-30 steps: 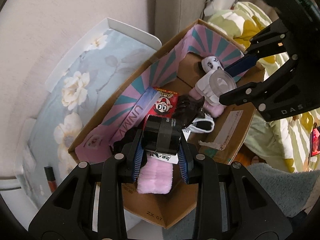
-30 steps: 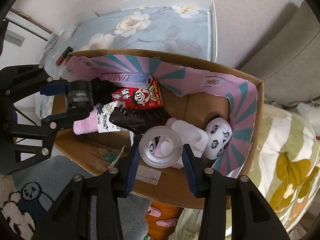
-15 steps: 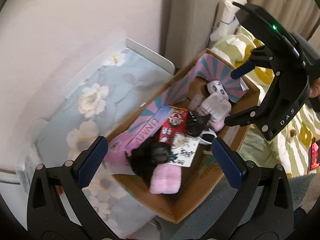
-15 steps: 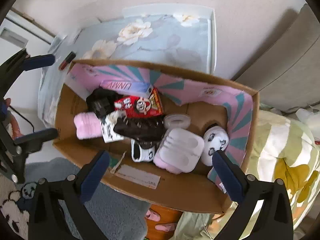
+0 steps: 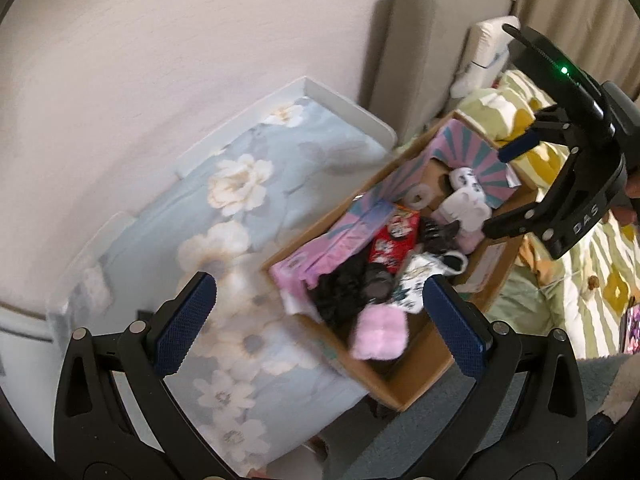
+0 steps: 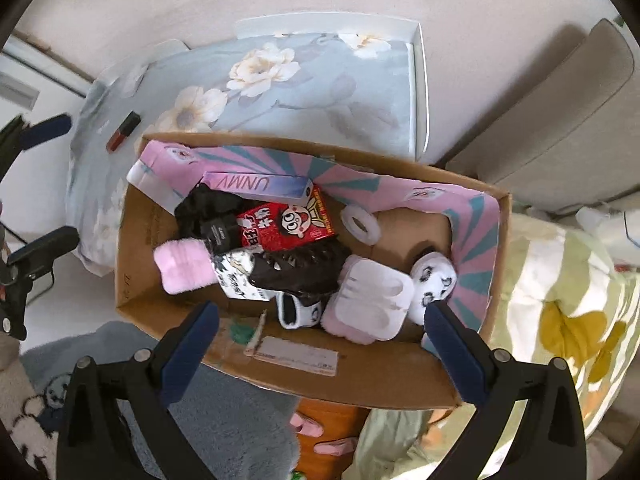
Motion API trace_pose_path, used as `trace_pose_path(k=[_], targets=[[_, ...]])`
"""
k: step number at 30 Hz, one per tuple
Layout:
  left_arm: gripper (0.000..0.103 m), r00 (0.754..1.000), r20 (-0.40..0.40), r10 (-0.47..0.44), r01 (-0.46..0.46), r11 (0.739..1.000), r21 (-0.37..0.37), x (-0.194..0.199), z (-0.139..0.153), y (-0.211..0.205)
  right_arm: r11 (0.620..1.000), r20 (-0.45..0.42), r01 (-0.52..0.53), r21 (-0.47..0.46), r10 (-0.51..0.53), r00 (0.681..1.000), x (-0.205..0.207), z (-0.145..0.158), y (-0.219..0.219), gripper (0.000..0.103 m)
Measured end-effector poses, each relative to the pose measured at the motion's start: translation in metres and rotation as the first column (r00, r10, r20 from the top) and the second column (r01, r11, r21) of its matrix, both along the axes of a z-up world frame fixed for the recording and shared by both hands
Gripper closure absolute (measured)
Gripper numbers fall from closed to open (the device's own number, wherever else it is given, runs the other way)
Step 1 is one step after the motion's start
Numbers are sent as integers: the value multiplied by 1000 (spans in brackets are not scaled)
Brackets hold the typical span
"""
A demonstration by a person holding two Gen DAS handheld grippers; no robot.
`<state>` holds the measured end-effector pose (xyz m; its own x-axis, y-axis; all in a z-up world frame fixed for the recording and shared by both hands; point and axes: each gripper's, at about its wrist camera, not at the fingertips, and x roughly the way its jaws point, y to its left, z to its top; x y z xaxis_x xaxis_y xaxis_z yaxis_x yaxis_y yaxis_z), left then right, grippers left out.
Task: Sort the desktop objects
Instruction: 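Move both open tools back over the tray toward the hair ties and lip gloss, then grasp the clear hair-tie case with the left tool while the right tool grasps the red lip gloss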
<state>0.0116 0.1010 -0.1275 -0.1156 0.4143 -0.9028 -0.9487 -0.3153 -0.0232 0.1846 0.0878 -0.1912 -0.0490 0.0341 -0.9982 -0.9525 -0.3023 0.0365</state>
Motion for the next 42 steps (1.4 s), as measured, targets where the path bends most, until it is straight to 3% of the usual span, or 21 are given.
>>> trace_pose_path(k=[6, 11, 14, 19, 22, 27, 30, 33, 36, 42], targets=[[0, 991, -23, 130, -130, 991, -17, -42, 11, -36, 1000, -28, 0, 11, 0, 1000, -25, 9, 10, 1], [0, 963, -71, 260, -259, 966, 16, -93, 27, -74, 998, -63, -41, 52, 44, 997, -71, 22, 19, 1], [0, 932, -86, 352, -351, 936, 25, -131, 30, -94, 993, -87, -73, 96, 82, 993, -111, 31, 24, 1], [0, 877, -85, 472, -472, 881, 22, -193, 17, -117, 988, -198, -77, 136, 103, 975, -183, 33, 33, 1], [0, 841, -54, 539, -539, 842, 6, -229, -5, -127, 988, -223, -60, 141, 91, 971, -226, 14, 37, 1], [0, 784, 3, 621, -621, 784, 3, -276, -54, -135, 980, -185, -26, 198, 64, 981, -285, -36, 39, 1], [0, 775, 33, 631, -630, 776, -29, -297, -92, -135, 971, -157, -5, 237, 43, 987, -312, -69, 39, 1], [0, 788, 37, 615, -613, 788, -53, -307, -122, -130, 962, -137, 1, 275, 38, 990, -333, -95, 37, 1], [0, 798, 28, 602, -599, 798, -62, -312, -142, -126, 946, -106, -7, 324, 43, 993, -348, -111, 38, 1], [9, 792, 55, 608, -605, 794, -66, -320, -171, -123, 920, -97, 25, 390, 14, 995, -368, -133, 47, 4]])
